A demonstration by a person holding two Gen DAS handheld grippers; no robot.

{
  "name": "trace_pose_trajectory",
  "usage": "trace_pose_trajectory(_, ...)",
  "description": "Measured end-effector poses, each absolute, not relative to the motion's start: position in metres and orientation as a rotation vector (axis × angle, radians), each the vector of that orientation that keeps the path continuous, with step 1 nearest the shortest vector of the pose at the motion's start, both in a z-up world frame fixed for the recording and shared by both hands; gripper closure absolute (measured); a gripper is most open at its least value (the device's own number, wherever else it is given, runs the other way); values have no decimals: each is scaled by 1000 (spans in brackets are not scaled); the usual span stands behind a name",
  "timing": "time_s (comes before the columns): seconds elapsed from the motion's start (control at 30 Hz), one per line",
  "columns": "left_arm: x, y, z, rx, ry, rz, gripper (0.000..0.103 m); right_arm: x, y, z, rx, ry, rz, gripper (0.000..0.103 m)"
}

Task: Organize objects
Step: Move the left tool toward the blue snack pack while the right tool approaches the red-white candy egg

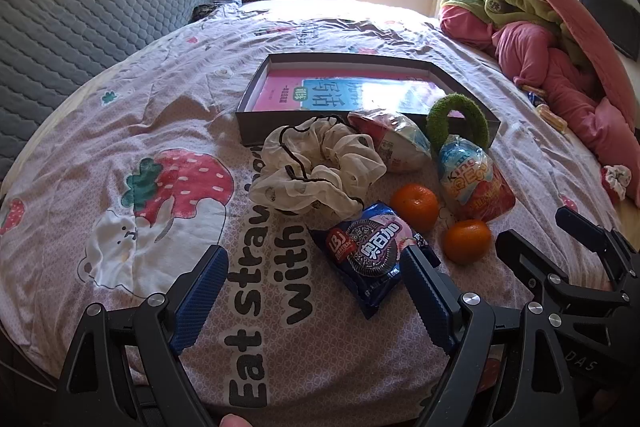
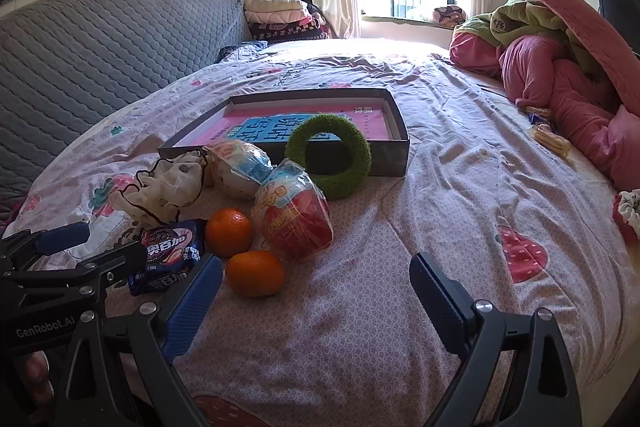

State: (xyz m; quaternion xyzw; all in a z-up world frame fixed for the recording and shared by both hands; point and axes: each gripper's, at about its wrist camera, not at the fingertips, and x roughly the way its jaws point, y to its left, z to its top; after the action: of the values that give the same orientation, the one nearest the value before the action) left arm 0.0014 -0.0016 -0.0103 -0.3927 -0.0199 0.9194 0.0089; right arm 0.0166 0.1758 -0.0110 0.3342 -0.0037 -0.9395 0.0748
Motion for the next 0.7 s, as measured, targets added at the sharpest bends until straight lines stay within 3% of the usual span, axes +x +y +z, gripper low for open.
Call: trace_pose_trajectory(0.7,-1,-4,-14,-1245,-80,2839,15,17,173,-12,1001,-1,-2805,8)
